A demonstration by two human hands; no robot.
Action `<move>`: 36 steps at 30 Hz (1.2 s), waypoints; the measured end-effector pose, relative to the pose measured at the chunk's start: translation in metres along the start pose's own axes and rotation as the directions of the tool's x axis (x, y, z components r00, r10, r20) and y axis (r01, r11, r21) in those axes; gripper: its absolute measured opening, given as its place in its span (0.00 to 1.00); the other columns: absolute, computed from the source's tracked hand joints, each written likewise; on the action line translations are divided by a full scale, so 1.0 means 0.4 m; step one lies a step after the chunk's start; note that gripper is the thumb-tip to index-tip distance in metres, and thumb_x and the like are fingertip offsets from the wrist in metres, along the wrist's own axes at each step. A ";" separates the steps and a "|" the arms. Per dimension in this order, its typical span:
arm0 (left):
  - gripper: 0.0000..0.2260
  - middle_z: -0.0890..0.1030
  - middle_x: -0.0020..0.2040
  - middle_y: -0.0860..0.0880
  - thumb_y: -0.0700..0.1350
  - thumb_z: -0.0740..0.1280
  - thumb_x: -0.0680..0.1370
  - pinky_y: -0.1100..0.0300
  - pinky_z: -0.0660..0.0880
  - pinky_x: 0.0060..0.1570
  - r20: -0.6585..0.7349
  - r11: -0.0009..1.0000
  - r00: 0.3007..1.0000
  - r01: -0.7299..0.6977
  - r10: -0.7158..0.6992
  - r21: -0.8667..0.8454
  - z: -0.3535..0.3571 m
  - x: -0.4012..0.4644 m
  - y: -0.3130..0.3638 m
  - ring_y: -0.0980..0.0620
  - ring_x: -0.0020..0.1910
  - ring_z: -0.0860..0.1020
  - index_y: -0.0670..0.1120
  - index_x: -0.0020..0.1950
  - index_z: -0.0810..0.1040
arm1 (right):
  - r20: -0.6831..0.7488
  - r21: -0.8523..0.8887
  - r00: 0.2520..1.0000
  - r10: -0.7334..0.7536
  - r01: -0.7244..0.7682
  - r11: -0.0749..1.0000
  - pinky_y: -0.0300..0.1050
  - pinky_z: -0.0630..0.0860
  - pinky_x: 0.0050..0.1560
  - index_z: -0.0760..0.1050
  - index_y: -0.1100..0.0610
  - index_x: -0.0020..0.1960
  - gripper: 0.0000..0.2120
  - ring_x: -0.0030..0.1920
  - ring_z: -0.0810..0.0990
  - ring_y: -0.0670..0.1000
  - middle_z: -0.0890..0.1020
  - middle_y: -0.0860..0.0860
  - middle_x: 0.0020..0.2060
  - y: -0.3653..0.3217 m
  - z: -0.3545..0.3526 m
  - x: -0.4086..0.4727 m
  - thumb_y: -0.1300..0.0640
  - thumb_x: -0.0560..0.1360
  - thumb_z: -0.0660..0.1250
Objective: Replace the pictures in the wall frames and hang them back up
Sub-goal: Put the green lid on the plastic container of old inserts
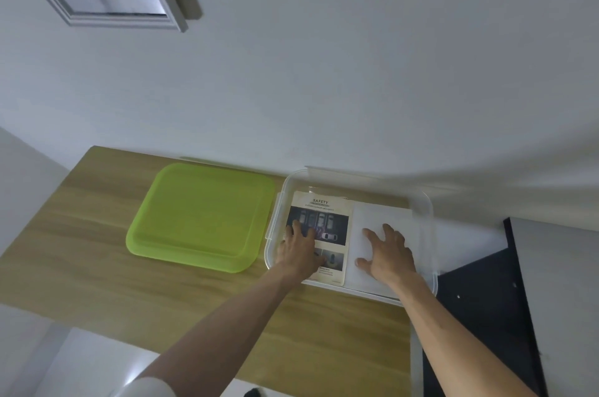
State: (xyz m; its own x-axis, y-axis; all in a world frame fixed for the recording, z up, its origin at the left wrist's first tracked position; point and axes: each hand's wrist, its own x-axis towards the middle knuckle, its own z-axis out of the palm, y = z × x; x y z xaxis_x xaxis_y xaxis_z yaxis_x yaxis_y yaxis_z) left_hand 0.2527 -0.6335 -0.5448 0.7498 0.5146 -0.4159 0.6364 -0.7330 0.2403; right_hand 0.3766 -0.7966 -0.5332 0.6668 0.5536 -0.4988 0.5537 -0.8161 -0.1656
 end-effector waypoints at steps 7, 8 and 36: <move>0.23 0.70 0.68 0.47 0.57 0.63 0.78 0.54 0.70 0.62 -0.344 0.968 0.927 -0.209 0.150 -0.140 -0.093 -0.032 -0.053 0.47 0.66 0.70 0.46 0.68 0.70 | -0.112 0.011 0.992 -0.052 0.054 0.998 0.54 0.64 0.72 0.56 0.51 0.79 0.36 0.77 0.58 0.59 0.58 0.57 0.78 -0.076 -0.068 -0.018 0.37 0.77 0.63; 0.24 0.71 0.67 0.47 0.56 0.64 0.78 0.53 0.71 0.61 -0.374 0.960 0.918 -0.210 0.130 -0.183 -0.114 -0.036 -0.069 0.47 0.65 0.70 0.45 0.69 0.70 | -0.131 0.021 0.989 -0.068 0.071 0.997 0.53 0.65 0.71 0.57 0.51 0.78 0.36 0.77 0.59 0.58 0.59 0.57 0.77 -0.097 -0.081 -0.019 0.37 0.77 0.62; 0.38 0.61 0.72 0.39 0.57 0.76 0.69 0.43 0.69 0.65 0.049 0.759 0.859 0.476 -0.510 -0.445 -0.313 0.075 -0.958 0.38 0.70 0.61 0.38 0.70 0.66 | 0.136 0.400 0.918 0.373 -0.395 0.827 0.56 0.67 0.69 0.41 0.64 0.79 0.42 0.76 0.57 0.66 0.52 0.66 0.76 -0.830 0.044 0.118 0.49 0.80 0.63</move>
State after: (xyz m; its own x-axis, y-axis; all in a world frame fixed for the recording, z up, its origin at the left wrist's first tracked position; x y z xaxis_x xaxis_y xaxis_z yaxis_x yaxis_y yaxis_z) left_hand 0.0541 -0.2815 -0.5396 0.3106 0.7937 -0.5230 0.9203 -0.1135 0.3743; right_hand 0.2154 -0.5026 -0.5167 0.7507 0.1816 -0.6352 -0.0047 -0.9600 -0.2801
